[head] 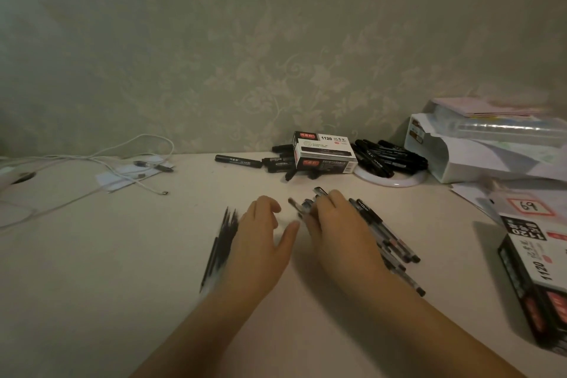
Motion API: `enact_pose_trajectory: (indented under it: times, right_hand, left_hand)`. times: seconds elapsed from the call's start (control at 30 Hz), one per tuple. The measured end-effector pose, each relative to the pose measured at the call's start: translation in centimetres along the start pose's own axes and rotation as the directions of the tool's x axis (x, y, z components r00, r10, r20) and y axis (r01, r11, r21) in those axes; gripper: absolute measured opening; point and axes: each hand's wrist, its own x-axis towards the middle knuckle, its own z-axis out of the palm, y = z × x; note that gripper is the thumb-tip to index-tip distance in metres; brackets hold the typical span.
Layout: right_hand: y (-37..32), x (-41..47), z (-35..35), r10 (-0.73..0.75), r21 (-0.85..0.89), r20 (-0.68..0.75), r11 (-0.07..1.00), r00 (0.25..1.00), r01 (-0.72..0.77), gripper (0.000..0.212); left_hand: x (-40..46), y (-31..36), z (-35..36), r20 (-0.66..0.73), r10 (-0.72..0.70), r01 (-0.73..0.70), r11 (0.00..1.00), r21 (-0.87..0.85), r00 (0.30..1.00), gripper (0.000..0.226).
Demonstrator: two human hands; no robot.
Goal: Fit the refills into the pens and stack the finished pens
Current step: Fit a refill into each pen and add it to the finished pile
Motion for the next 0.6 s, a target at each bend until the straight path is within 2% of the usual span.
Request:
enact_pose_trajectory:
  times: [0.07, 0.1, 0.17, 0.23, 0.4, 0.43, 0.47, 0.53, 0.57, 0.6]
  right_hand:
    - [-0.3, 0.3, -0.5, 0.085, 0.323, -0.023, 0.944, 0.996, -0.073, 0.012]
    - [-0.4, 0.4, -0.6, 0.143, 0.492, 0.016, 0.861, 0.99, -0.132, 0.012]
    - [-0.8, 0.4, -0.5, 0.223, 0.734, 0.15, 0.627, 0.963, -0.259, 0.015]
    - [-1.0, 0.2, 0.0, 0.221, 0.829, 0.273, 0.439, 0.936, -0.345, 0.02]
    - [-0.9, -0.3, 1.4, 0.169, 0.875, 0.438, 0.146, 0.883, -0.462, 0.019]
    - [-0.8, -0.3, 1.4, 0.158, 0.877, 0.44, 0.136, 0.884, -0.461, 0.02]
    - [-0.6, -0.3, 1.4, 0.156, 0.88, 0.419, 0.175, 0.895, -0.442, 0.021]
    - [-0.4, -0.3, 1.4, 0.168, 0.867, 0.333, 0.331, 0.928, -0.371, 0.022]
    - [-0.3, -0.3, 1.5, 0.169, 0.86, 0.301, 0.378, 0.939, -0.344, 0.021]
    - [-0.2, -0.4, 1.7, 0.169, 0.864, 0.284, 0.382, 0.944, -0.328, 0.018]
  left_hand:
    - [0.0, 0.4, -0.1, 0.005, -0.026, 0.026, 0.997, -0.074, 1.0, 0.028]
    - [0.0, 0.7, -0.1, 0.021, -0.036, 0.038, 0.992, -0.118, 0.999, 0.028]
    - [0.0, 1.0, -0.2, 0.069, -0.029, 0.041, 0.982, -0.182, 0.997, 0.029]
    - [0.1, 1.0, -0.5, 0.102, 0.024, -0.002, 0.979, -0.204, 0.994, 0.03]
    - [0.6, -0.1, -2.1, 0.278, 0.106, -0.038, 0.971, -0.237, 0.955, 0.019]
    - [0.7, -0.4, -2.3, 0.288, 0.121, -0.067, 0.979, -0.191, 0.95, 0.018]
    - [0.7, -0.6, -2.5, 0.29, 0.141, -0.103, 0.985, -0.14, 0.947, 0.017]
    - [0.7, -0.7, -2.4, 0.275, 0.171, -0.163, 0.985, -0.051, 0.946, 0.018]
    - [0.7, -0.7, -2.2, 0.267, 0.177, -0.177, 0.984, -0.022, 0.947, 0.017]
    - [0.6, -0.7, -2.0, 0.266, 0.174, -0.179, 0.984, -0.008, 0.948, 0.015]
